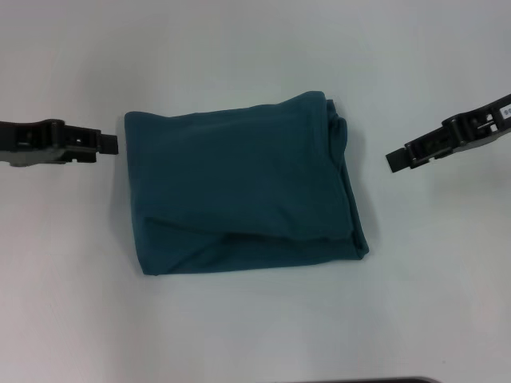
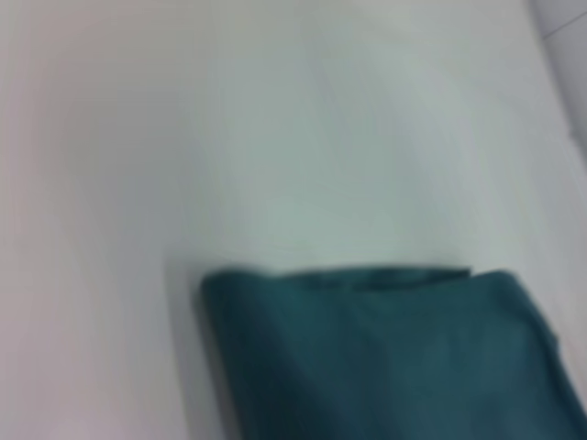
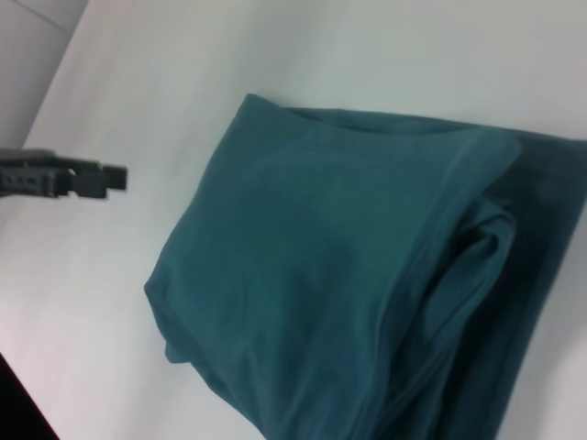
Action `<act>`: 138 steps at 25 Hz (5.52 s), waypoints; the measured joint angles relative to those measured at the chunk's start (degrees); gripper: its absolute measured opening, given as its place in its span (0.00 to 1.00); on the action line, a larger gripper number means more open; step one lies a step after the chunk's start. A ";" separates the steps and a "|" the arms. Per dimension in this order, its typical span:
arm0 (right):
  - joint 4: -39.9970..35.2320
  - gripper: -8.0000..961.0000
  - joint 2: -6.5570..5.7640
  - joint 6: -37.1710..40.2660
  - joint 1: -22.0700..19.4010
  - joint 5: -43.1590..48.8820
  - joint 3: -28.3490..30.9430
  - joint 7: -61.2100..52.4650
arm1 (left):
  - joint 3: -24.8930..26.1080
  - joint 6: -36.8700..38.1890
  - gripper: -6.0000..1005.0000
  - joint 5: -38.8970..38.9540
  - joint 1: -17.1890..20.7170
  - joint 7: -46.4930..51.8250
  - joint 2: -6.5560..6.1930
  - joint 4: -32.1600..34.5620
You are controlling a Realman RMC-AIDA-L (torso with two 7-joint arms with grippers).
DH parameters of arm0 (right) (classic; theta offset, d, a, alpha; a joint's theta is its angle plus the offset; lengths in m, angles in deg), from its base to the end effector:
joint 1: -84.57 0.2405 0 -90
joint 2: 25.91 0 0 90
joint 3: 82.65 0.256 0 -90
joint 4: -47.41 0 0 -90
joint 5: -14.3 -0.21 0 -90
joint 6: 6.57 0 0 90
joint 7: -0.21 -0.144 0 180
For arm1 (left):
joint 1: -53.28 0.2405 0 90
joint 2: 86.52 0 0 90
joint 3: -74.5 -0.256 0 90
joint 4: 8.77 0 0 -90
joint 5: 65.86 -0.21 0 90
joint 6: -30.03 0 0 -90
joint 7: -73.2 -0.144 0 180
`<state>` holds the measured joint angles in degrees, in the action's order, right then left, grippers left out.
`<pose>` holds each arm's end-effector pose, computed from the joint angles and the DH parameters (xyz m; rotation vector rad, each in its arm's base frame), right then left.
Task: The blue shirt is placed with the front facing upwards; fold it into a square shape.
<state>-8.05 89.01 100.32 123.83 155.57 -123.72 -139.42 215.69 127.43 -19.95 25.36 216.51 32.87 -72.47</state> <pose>0.2361 0.3427 0.0568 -2.6114 1.6819 0.0084 -0.2713 0.3248 0.0602 -2.2972 -1.7703 -0.3267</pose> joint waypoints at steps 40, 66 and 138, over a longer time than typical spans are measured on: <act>11.92 0.62 3.99 -8.53 -13.71 -18.65 12.77 40.18 | 13.83 10.00 0.91 16.19 14.75 -62.71 3.88 20.16; 15.60 0.61 3.09 -8.05 -4.47 -6.77 -0.35 14.51 | 13.02 3.11 0.89 13.23 19.36 -81.89 4.41 28.32; 18.46 0.61 3.52 -11.53 -1.53 -7.68 -1.90 10.35 | 11.77 -10.01 0.71 15.03 13.81 -91.80 4.79 35.08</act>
<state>10.41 92.53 88.79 122.30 147.89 -125.62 -129.07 227.46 117.43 -4.91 39.17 124.72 37.66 -37.39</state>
